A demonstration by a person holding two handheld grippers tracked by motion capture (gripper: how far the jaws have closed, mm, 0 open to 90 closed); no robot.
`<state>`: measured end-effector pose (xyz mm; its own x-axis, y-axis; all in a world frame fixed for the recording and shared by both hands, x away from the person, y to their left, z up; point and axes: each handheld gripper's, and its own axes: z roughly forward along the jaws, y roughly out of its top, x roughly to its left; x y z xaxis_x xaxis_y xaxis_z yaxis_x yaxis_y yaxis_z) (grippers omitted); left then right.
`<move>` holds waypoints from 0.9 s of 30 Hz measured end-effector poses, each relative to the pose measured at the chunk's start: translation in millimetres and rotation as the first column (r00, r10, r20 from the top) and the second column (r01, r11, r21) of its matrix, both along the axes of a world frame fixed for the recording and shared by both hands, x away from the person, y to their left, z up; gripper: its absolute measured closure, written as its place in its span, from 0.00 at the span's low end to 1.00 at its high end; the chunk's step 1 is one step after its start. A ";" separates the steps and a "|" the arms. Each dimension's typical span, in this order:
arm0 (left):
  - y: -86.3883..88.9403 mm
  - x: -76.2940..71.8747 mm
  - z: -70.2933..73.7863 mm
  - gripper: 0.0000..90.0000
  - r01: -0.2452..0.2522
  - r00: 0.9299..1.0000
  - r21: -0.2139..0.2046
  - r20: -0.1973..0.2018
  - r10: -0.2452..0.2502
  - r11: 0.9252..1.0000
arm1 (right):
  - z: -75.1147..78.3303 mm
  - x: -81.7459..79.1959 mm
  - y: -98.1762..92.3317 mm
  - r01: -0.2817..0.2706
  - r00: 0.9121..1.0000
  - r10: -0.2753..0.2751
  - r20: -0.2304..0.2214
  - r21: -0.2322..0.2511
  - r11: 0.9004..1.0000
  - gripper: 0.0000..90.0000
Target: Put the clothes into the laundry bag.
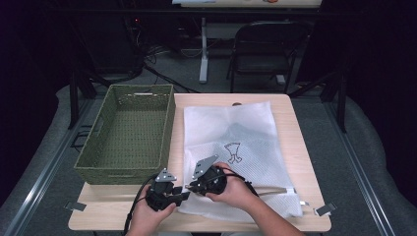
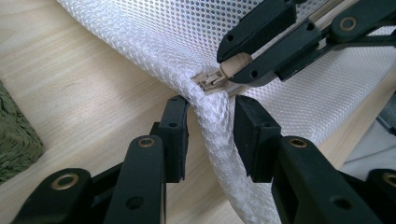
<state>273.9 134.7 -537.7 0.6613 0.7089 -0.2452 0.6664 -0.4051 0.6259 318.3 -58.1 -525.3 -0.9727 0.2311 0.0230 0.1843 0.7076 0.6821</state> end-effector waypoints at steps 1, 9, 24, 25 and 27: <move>0.0 -0.1 0.1 0.73 -0.006 1.000 -0.006 -0.002 0.006 1.000 | -0.3 0.0 0.4 -0.003 1.000 0.003 0.005 -0.003 1.000 0.91; 1.9 0.6 1.5 0.81 -0.016 1.000 -0.018 -0.007 0.016 1.000 | -2.1 -0.4 0.9 -0.006 1.000 0.007 0.013 -0.013 1.000 0.91; 4.2 -1.3 4.8 0.94 -0.036 0.999 -0.016 0.010 0.036 0.999 | -6.1 -1.6 -1.9 -0.005 1.000 0.005 0.025 -0.013 1.000 0.91; 5.1 -1.3 5.1 0.94 -0.040 0.999 -0.020 0.008 0.040 0.999 | -6.7 -2.3 -2.2 0.000 1.000 0.000 0.023 -0.019 1.000 0.91; 7.6 -0.8 5.6 0.94 -0.050 0.999 -0.026 0.008 0.050 0.998 | -8.3 -1.9 -3.7 0.000 1.000 0.001 0.028 -0.029 1.000 0.91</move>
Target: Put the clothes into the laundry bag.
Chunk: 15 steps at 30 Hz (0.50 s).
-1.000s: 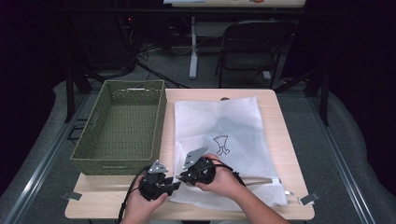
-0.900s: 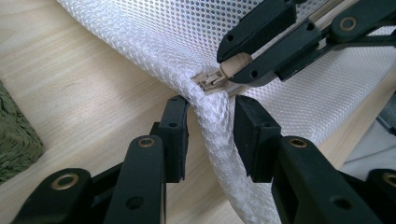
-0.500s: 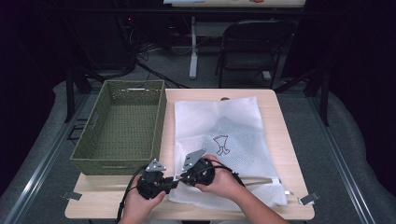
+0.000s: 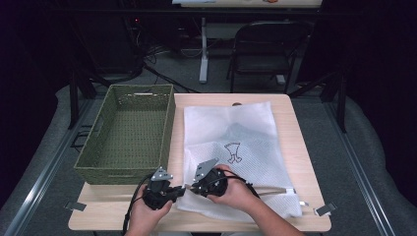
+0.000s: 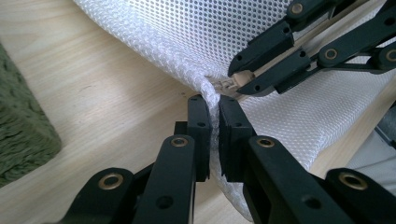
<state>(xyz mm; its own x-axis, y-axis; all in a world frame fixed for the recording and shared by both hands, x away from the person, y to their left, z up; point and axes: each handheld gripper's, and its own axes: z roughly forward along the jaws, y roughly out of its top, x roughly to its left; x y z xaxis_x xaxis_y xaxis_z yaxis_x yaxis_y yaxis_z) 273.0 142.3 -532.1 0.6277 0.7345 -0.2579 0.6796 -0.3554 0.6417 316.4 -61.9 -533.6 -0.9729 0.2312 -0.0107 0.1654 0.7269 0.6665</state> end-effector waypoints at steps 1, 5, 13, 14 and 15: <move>1.8 0.5 0.1 0.94 0.001 1.000 -0.004 -0.001 -0.001 1.000 | -0.9 0.2 -0.9 0.004 1.000 -0.004 0.001 -0.010 1.000 0.91; 5.4 0.3 -0.5 0.94 -0.015 1.000 -0.016 -0.010 0.014 1.000 | -3.8 -0.7 -5.9 0.010 1.000 -0.010 -0.015 -0.034 0.999 0.91; 8.3 -1.0 1.4 0.93 -0.013 1.000 -0.021 -0.007 0.013 1.000 | -2.5 -2.8 -13.5 0.009 1.000 -0.009 -0.003 -0.059 0.998 0.91; 8.1 -1.1 1.5 0.93 -0.010 1.000 -0.017 -0.004 0.010 1.000 | -2.3 -3.6 -13.9 0.017 1.000 -0.017 -0.006 -0.058 0.998 0.91; 7.3 -1.5 1.5 0.92 -0.013 1.000 -0.014 -0.001 0.013 1.000 | -2.1 -4.4 -13.9 0.023 1.000 -0.023 -0.009 -0.059 0.998 0.91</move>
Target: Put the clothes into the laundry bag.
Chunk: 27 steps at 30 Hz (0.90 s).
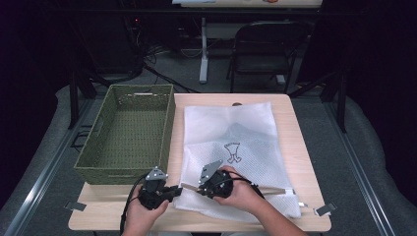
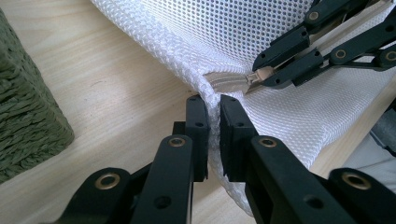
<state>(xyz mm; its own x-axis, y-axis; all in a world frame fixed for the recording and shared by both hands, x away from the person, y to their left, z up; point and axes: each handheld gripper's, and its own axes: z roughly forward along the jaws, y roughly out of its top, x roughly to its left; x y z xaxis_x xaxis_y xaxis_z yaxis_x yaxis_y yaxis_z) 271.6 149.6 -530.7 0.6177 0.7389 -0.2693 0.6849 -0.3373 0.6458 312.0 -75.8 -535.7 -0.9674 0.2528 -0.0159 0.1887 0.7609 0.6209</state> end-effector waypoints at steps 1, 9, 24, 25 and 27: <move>-0.4 -0.2 0.0 0.91 0.002 1.000 0.002 0.003 -0.002 1.000 | 0.0 0.1 0.2 -0.003 1.000 0.003 0.005 -0.001 1.000 0.91; -1.7 2.1 -2.5 0.75 -0.012 1.000 -0.023 -0.001 0.012 1.000 | -0.7 -0.2 1.6 0.000 1.000 0.000 0.012 -0.007 1.000 0.91; -11.5 13.0 -12.8 0.53 -0.023 0.999 0.002 -0.026 0.023 1.000 | -1.1 -1.7 2.4 0.004 1.000 -0.004 0.008 0.004 1.000 0.91; -12.4 13.5 -13.8 0.53 -0.027 0.999 0.002 -0.026 0.027 1.000 | -1.2 -1.8 2.7 0.003 1.000 -0.003 0.008 0.004 1.000 0.91; -12.9 15.0 -14.7 0.53 -0.023 0.999 0.006 -0.035 0.023 1.000 | -1.1 -2.3 3.6 0.002 1.000 -0.002 0.013 0.004 1.000 0.91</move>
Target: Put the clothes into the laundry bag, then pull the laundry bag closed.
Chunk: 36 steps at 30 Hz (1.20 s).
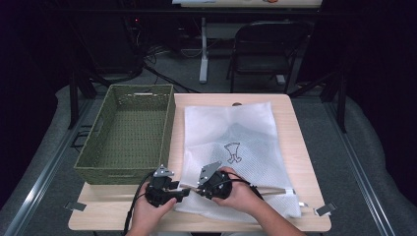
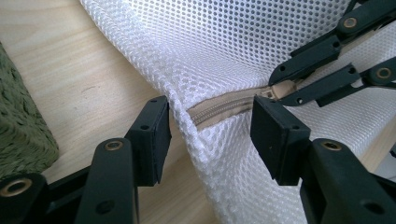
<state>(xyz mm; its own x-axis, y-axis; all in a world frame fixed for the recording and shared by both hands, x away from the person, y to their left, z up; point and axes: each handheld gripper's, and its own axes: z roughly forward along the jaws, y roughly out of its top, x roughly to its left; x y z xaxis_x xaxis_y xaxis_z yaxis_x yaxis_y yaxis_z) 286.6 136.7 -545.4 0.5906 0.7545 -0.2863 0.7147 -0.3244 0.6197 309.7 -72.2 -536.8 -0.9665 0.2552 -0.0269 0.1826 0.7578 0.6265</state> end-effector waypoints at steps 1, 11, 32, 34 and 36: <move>-0.3 0.5 -0.5 0.53 0.000 1.000 0.000 -0.002 0.000 1.000 | 0.0 0.2 0.4 -0.003 1.000 0.003 0.004 0.000 1.000 0.91; -4.4 2.5 -1.7 0.67 0.015 1.000 -0.008 -0.006 -0.015 1.000 | -0.2 0.2 2.3 0.004 1.000 -0.004 0.006 0.001 1.000 0.91; -6.7 1.2 2.8 0.84 0.015 1.000 -0.007 0.022 -0.014 1.000 | -0.3 2.3 3.4 0.018 1.000 -0.018 0.007 0.006 1.000 0.91; -7.3 1.1 3.6 0.85 0.014 1.000 -0.005 0.022 -0.014 1.000 | -0.3 2.5 3.3 0.023 1.000 -0.023 0.004 0.011 1.000 0.91; -7.9 0.8 4.1 0.86 0.013 1.000 0.002 0.027 -0.013 1.000 | -0.2 2.8 3.4 0.024 1.000 -0.024 0.003 0.013 1.000 0.91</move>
